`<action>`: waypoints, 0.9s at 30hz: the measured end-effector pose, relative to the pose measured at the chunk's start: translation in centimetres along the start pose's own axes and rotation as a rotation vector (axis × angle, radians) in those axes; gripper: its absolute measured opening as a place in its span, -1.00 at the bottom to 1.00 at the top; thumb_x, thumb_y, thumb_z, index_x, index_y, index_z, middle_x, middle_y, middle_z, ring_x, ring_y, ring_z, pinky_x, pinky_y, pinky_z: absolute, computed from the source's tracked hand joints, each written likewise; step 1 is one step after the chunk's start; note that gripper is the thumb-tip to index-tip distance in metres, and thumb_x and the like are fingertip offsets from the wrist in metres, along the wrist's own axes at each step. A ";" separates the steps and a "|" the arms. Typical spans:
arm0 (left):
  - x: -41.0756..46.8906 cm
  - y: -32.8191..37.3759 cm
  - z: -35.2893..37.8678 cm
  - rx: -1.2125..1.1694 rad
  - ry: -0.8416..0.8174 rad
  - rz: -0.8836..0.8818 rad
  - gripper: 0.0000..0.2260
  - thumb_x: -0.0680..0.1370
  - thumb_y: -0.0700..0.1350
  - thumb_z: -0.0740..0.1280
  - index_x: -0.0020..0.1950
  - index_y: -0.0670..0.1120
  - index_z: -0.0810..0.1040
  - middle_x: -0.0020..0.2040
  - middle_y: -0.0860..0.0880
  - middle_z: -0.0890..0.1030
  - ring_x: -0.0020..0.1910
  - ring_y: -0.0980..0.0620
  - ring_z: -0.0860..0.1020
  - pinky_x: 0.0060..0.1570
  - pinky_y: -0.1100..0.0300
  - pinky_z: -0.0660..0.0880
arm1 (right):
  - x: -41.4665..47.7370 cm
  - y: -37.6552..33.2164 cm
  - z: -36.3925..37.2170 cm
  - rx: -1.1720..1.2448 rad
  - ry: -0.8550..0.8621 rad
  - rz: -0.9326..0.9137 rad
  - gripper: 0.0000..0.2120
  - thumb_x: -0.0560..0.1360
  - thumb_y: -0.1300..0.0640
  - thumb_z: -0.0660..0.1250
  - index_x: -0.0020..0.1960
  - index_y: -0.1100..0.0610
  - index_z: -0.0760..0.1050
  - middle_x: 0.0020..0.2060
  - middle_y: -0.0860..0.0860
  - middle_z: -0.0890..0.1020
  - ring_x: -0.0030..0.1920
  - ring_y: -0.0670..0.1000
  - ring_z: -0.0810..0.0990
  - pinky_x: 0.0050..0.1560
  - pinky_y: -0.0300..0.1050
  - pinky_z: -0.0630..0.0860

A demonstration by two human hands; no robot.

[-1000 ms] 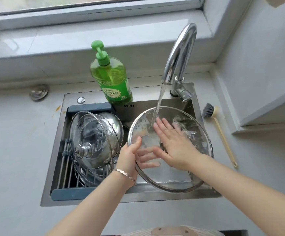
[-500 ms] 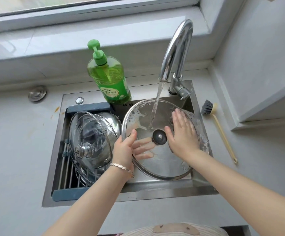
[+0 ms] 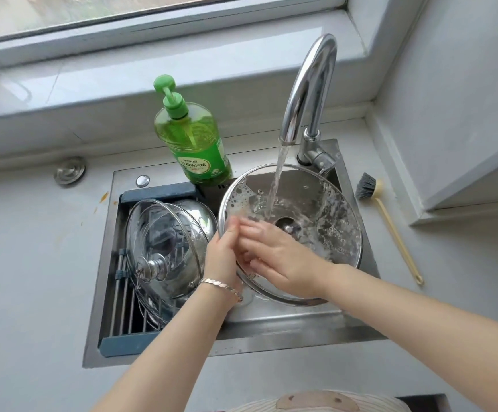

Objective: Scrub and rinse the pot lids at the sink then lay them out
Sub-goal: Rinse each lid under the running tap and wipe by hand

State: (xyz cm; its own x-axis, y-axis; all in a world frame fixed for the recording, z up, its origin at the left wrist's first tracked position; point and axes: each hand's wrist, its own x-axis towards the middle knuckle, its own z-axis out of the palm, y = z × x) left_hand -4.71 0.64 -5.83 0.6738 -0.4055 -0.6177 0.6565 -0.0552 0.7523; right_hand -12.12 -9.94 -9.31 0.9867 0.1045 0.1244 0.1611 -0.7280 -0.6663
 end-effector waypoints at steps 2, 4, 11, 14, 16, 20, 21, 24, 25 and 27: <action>0.0 0.2 -0.3 0.002 -0.011 -0.050 -0.36 0.27 0.22 0.37 0.19 -0.18 0.53 0.06 -0.28 0.62 0.03 -0.23 0.61 0.10 -0.13 0.52 | -1.2 0.0 -0.2 0.030 -0.071 -0.074 -0.56 0.62 0.00 0.02 0.41 0.17 0.33 0.44 0.08 0.31 0.49 0.07 0.13 0.47 0.09 0.07; 0.2 0.5 -0.4 0.007 -0.062 -0.045 -0.56 0.40 0.21 0.27 0.14 -0.05 0.52 0.02 -0.33 0.61 -0.03 -0.27 0.62 0.01 -0.19 0.55 | -2.7 0.2 -0.8 0.086 -0.137 -0.085 -0.55 0.63 -0.01 -0.03 0.39 0.15 0.38 0.42 0.04 0.34 0.49 0.02 0.15 0.48 -0.02 0.07; 0.4 2.3 -0.6 0.081 0.019 0.068 -0.79 0.60 -0.02 0.18 0.20 -0.03 0.42 0.01 -0.36 0.60 -0.24 -0.20 0.62 -0.36 -0.01 0.59 | -9.5 3.2 -2.6 -0.062 -0.063 0.212 -0.52 0.49 -0.29 0.13 0.17 0.00 0.57 0.16 -0.14 0.58 0.22 -0.23 0.42 0.35 -0.08 0.31; 0.0 2.3 0.6 0.112 0.073 -0.065 -0.93 0.59 -0.02 0.22 -0.03 0.01 0.42 0.04 -0.39 0.56 -0.27 -0.19 0.58 -0.46 0.04 0.57 | -9.4 3.1 -1.3 -0.197 0.030 0.138 -0.68 0.39 -0.21 0.30 -0.07 0.02 0.54 -0.15 -0.08 0.59 -0.04 -0.10 0.50 0.23 -0.03 0.36; 0.2 1.9 1.3 0.077 0.127 -0.213 -0.84 0.60 0.00 0.21 0.02 -0.08 0.41 0.03 -0.39 0.55 -0.22 -0.23 0.58 -0.40 -0.04 0.58 | -9.0 2.0 -0.3 -0.120 0.129 0.111 -0.78 0.43 -0.10 0.32 -0.14 0.03 0.38 -0.24 -0.03 0.52 -0.15 -0.03 0.44 0.04 -0.09 0.40; 0.3 2.0 2.0 -0.110 0.119 -0.513 -0.61 0.63 -0.09 0.16 0.36 -0.29 0.23 0.21 -0.47 0.43 0.15 -0.41 0.48 0.04 -0.23 0.44 | -8.8 0.4 -1.3 0.103 0.389 0.186 -0.74 0.54 -0.11 0.22 -0.10 0.07 0.48 -0.24 -0.04 0.59 -0.18 -0.09 0.48 0.00 -0.26 0.40; 0.3 2.2 2.1 -0.114 0.115 -0.544 -0.65 0.62 -0.13 0.17 0.30 -0.34 0.27 0.23 -0.46 0.42 0.18 -0.40 0.46 0.06 -0.24 0.43 | -8.7 0.4 -2.0 0.092 0.421 0.213 -0.68 0.52 -0.14 0.23 -0.11 0.12 0.53 -0.25 -0.10 0.59 -0.18 -0.13 0.48 0.02 -0.29 0.38; 0.5 2.3 2.2 -0.037 0.085 -0.579 -0.78 0.59 -0.16 0.24 0.06 -0.33 0.39 0.31 -0.39 0.39 0.21 -0.36 0.46 0.03 -0.12 0.52 | -7.9 0.5 -4.9 0.147 0.359 0.344 -0.80 0.43 -0.05 0.37 -0.14 0.08 0.54 -0.30 -0.26 0.54 -0.18 -0.15 0.48 -0.05 -0.30 0.39; 0.7 2.2 2.2 0.103 0.087 -0.569 -0.73 0.58 -0.11 0.27 0.12 -0.30 0.39 0.35 -0.34 0.36 0.18 -0.34 0.49 -0.06 -0.09 0.56 | -7.5 0.6 -5.8 0.211 0.295 0.396 -0.87 0.43 0.01 0.40 -0.15 0.05 0.52 -0.30 -0.22 0.57 -0.17 -0.14 0.51 -0.07 -0.28 0.41; 1.0 1.7 1.9 0.595 0.074 -0.434 -0.46 0.56 0.08 0.26 0.44 -0.14 0.21 0.45 -0.21 0.26 0.15 -0.27 0.51 0.03 -0.14 0.52 | -6.6 0.8 -7.9 0.337 0.156 0.472 -0.91 0.43 0.12 0.44 -0.16 0.01 0.52 -0.26 -0.13 0.63 -0.18 -0.19 0.56 -0.08 -0.30 0.44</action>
State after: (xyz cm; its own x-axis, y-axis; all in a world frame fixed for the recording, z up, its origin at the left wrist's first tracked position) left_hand -3.59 -1.53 -4.72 0.4300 -0.1732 -0.8861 0.5887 -0.6902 0.4207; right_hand -18.67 -16.56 -4.85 0.9427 -0.2969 -0.1519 -0.2705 -0.4144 -0.8690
